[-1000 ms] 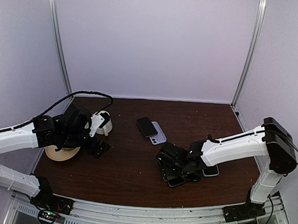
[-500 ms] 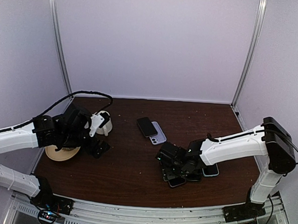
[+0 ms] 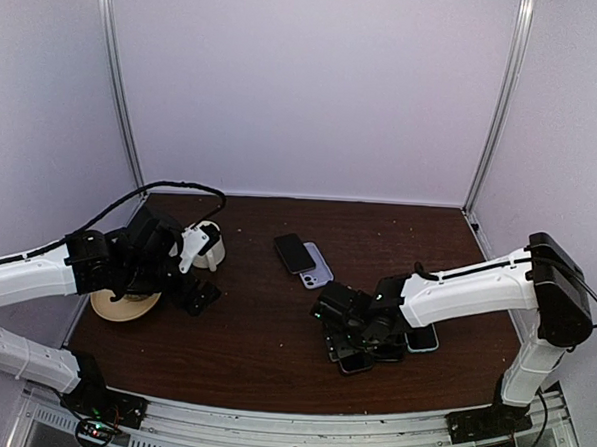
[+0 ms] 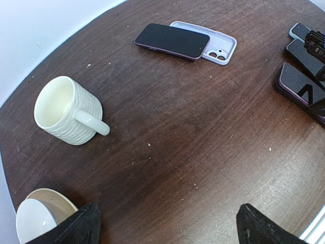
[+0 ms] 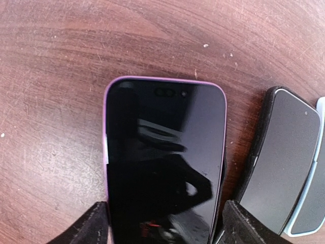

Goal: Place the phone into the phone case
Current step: Install the phone into the phone case, then press the phone with the phone case onto the phone.

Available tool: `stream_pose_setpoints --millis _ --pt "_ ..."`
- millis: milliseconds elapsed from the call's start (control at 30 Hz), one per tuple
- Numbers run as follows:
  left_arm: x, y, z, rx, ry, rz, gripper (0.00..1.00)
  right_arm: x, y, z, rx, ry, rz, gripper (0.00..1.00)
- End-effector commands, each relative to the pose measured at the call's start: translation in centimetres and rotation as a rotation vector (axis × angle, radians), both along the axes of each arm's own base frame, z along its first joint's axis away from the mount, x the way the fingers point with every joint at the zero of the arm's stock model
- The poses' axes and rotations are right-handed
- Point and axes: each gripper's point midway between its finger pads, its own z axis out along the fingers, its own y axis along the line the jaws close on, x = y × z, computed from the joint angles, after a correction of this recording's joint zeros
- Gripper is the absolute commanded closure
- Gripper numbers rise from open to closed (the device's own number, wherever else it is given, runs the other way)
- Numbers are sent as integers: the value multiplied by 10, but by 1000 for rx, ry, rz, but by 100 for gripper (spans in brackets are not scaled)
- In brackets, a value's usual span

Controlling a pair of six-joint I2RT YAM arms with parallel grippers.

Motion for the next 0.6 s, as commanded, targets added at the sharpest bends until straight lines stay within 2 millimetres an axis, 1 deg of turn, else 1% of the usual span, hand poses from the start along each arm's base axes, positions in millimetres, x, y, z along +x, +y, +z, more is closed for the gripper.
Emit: stream_pose_setpoints --millis 0,33,133,233,300,367,567 --pt "2 -2 5 -19 -6 -6 3 6 -5 17 -87 -37 39 26" --pt "2 -2 5 -20 -6 -7 2 5 -4 21 -99 -42 58 27" --pt "2 -2 5 -22 -8 -7 3 0 11 32 -100 -56 126 33" --pt "2 -3 6 -26 -6 -10 2 -8 25 34 -96 -46 177 40" --pt "2 -3 6 -28 -4 -11 2 -12 30 30 -94 -30 192 46" --pt "2 -3 5 -28 -2 -9 2 -14 31 25 -97 -14 188 52" --pt "2 -3 5 -30 0 -11 3 -18 28 6 -124 29 161 69"
